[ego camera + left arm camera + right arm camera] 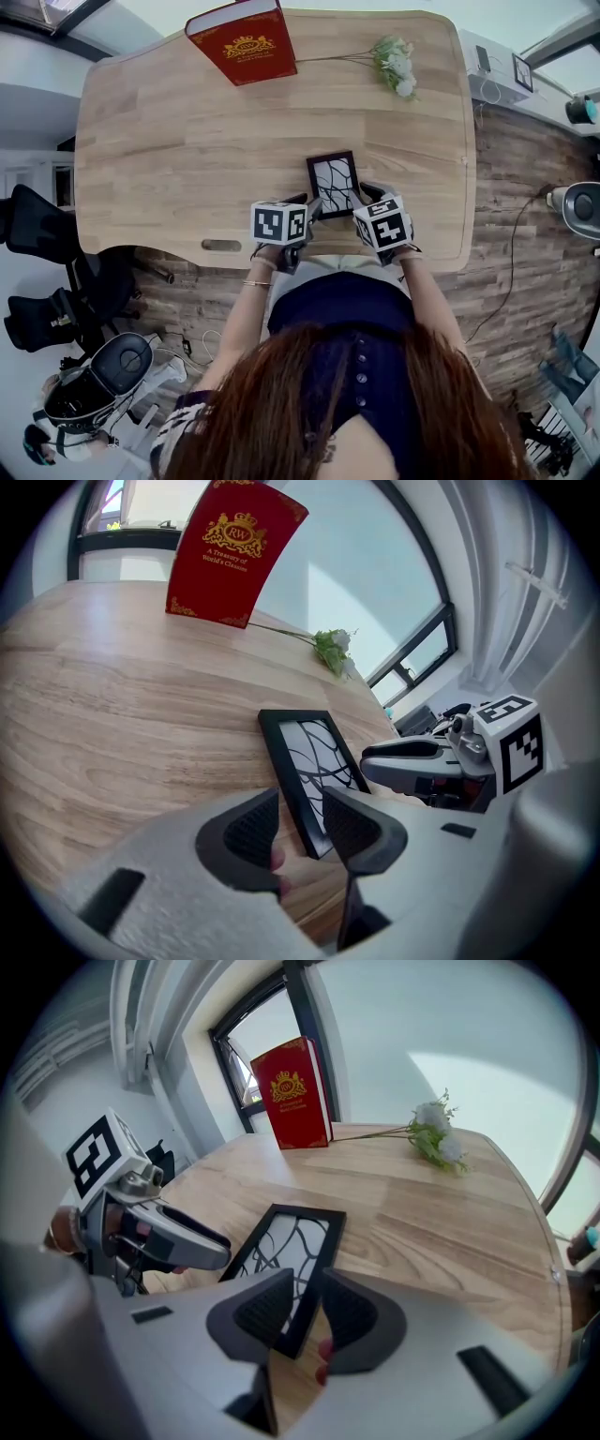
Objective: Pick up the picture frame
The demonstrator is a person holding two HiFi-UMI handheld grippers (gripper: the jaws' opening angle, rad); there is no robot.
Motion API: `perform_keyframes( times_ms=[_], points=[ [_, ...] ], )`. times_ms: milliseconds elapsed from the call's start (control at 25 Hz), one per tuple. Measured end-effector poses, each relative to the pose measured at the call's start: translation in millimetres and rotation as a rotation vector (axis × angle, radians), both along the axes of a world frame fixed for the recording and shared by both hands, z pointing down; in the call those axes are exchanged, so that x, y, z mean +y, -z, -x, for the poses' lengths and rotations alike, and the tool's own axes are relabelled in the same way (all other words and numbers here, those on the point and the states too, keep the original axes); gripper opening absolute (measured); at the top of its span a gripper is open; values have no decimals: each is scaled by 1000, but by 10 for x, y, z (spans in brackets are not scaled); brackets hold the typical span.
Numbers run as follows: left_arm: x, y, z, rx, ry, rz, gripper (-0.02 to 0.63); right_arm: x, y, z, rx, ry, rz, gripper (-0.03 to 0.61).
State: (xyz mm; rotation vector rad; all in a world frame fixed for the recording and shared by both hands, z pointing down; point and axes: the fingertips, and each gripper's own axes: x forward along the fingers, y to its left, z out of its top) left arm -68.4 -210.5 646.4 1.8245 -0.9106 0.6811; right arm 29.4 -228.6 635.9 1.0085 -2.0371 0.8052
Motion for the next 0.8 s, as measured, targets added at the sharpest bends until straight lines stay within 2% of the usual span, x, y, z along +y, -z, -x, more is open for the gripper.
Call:
perform_keyframes(
  times_ms=[440,800],
  points=[
    [30,-95,-69,16,2,27,141,9,-179,-24,-9,-26,60,100],
    [37,-140,-97,30,14,41,141,5,-221,-29,-56,-68,99,108]
  ],
)
